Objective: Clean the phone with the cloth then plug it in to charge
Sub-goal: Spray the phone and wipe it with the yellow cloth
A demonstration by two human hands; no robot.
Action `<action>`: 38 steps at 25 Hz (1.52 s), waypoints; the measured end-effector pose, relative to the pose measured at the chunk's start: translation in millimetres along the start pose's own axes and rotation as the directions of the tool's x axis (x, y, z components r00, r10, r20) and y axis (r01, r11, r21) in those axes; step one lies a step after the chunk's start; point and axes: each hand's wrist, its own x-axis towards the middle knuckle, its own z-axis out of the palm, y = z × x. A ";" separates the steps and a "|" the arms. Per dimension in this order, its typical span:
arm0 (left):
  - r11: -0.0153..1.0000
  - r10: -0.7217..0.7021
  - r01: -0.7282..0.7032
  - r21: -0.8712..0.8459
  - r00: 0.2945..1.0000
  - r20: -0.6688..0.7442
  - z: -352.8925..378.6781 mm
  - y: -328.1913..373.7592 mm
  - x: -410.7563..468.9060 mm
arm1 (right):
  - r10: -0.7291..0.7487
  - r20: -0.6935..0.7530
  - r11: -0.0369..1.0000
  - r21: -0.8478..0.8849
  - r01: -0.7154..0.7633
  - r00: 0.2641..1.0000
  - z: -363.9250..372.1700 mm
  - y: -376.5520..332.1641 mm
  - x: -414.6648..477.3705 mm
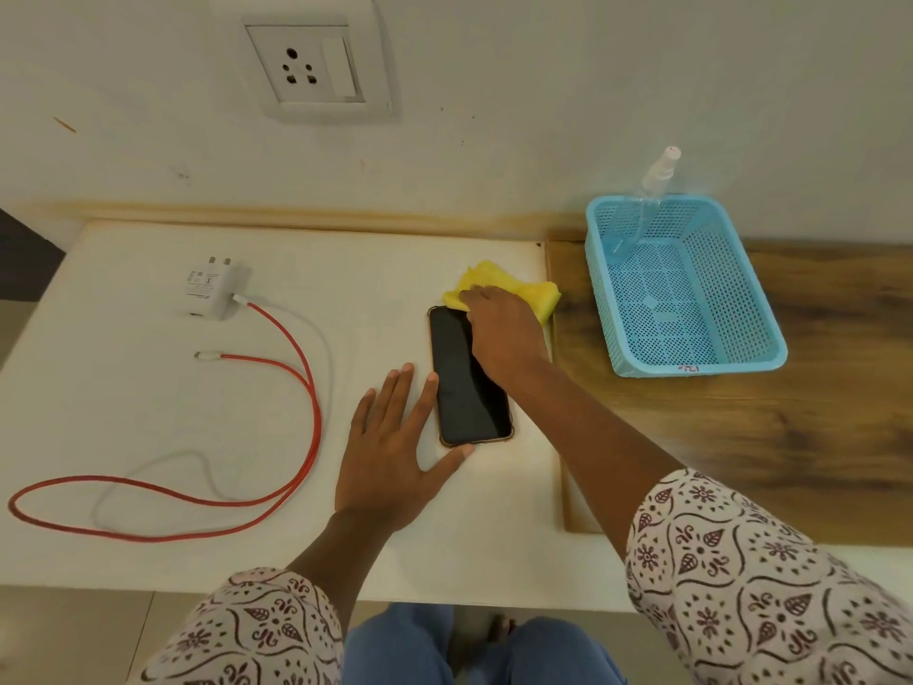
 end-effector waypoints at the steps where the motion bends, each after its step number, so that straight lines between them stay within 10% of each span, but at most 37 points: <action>1: 1.000 0.000 0.000 -0.002 1.000 0.001 -0.2 0.0 -0.3 | 0.004 0.040 1.000 -0.006 -0.003 0.999 -1.3 -0.5 -0.8; 8: 0.999 0.033 -0.033 0.010 0.999 -0.005 -2.7 -0.4 0.4 | 0.003 0.029 1.000 -0.012 -0.003 1.000 9.4 -41.3 -11.1; 15: 1.000 0.006 -0.006 0.007 1.000 -0.012 -4.2 1.4 -1.0 | -0.290 0.221 0.949 -0.059 0.309 0.931 -12.1 0.0 -18.9; 26: 1.000 0.020 -0.020 0.002 1.000 0.011 -3.8 0.2 -0.4 | 0.148 0.078 0.987 -0.070 -0.143 0.986 7.7 -42.7 -44.4; 38: 0.999 0.027 -0.028 -0.022 0.999 -0.027 -7.6 3.7 -0.6 | -0.322 0.266 0.917 -0.150 0.369 0.909 -12.2 -8.8 -58.8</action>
